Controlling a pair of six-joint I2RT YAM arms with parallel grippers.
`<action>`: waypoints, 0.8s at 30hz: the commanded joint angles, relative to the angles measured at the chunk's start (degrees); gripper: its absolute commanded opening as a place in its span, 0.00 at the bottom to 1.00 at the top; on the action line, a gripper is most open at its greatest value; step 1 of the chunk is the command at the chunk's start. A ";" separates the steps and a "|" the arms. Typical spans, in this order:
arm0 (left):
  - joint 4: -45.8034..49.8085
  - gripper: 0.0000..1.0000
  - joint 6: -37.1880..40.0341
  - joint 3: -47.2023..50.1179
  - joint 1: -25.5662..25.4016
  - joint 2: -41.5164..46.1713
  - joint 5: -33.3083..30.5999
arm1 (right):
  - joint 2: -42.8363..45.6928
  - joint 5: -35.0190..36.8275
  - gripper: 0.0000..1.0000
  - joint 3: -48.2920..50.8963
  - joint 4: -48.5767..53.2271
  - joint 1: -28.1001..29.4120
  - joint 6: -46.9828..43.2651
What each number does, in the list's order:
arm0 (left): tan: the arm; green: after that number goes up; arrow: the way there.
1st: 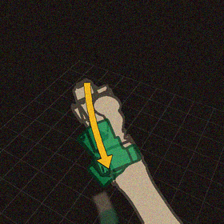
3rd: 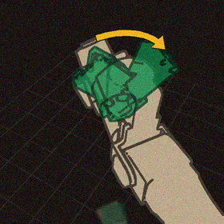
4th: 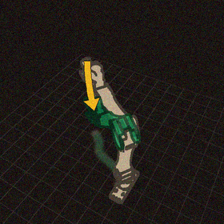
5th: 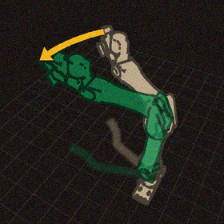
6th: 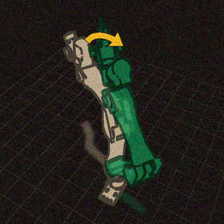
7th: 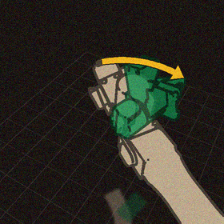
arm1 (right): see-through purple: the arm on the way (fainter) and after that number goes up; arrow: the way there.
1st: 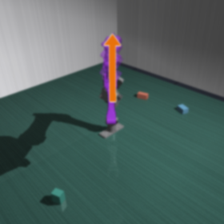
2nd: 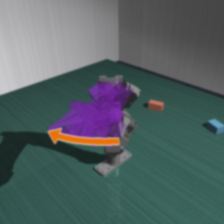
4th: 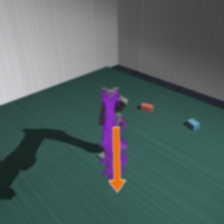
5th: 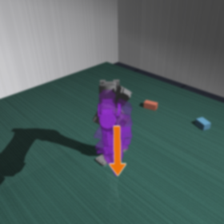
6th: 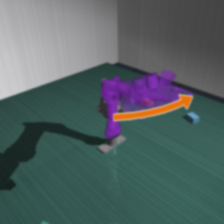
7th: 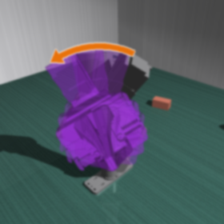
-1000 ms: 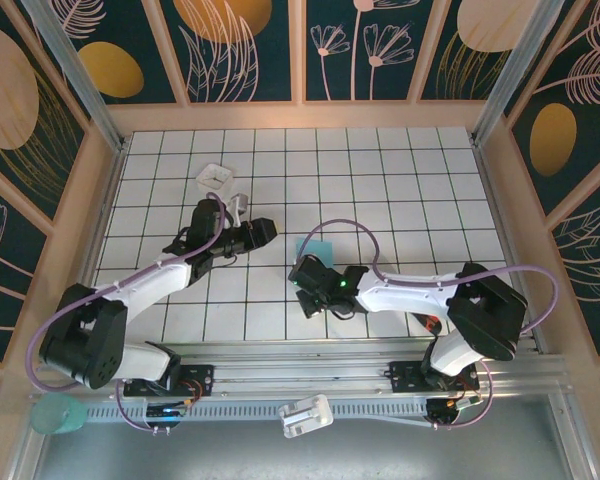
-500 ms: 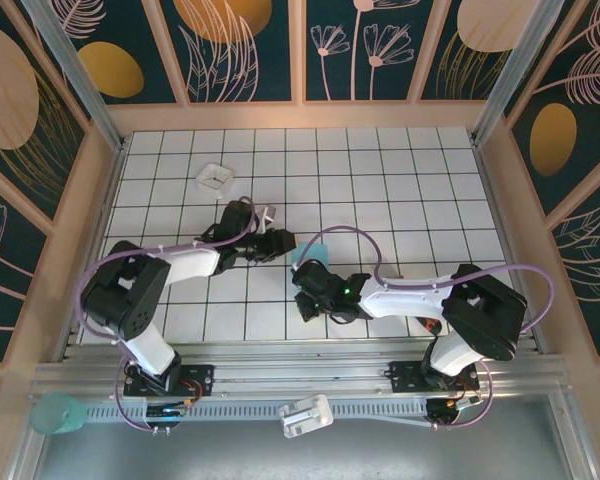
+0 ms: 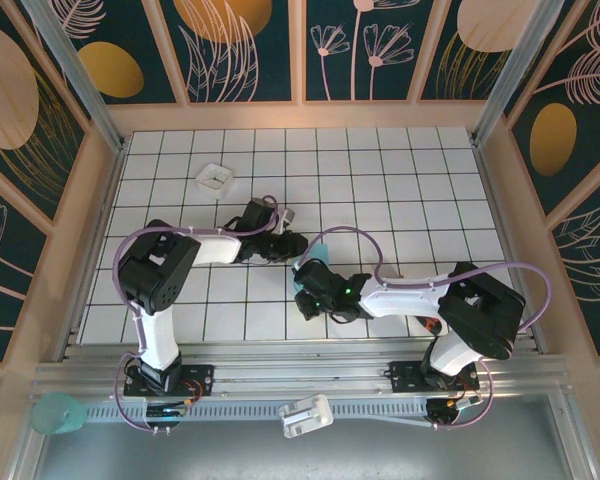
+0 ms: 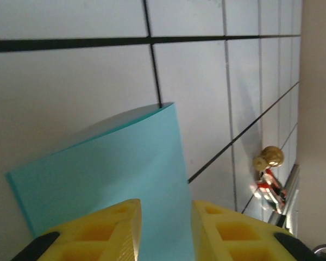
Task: Fold a paper plane with a square sheet of paper (pick it up from the middle)
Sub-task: Turn over the paper at the center of the table, then third fold the triangle at the center of the table.
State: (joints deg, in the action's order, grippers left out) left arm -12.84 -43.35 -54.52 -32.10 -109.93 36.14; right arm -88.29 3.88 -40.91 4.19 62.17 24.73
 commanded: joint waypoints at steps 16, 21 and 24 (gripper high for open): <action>5.80 0.29 5.32 -3.39 -0.07 -4.14 -0.99 | 3.72 -5.72 0.24 3.72 -4.49 -3.17 -2.56; 5.90 0.28 5.41 -3.45 -0.08 -4.24 -0.89 | 4.27 -6.58 0.25 3.95 -4.53 -4.24 -3.25; 5.90 0.28 5.43 -3.35 -0.06 -4.25 -0.85 | 4.64 -7.03 0.25 4.15 -4.72 -4.69 -3.37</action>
State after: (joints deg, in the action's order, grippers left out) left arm -8.80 -39.16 -57.12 -32.10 -112.27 35.75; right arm -85.30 -2.09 -37.69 0.36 58.04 22.70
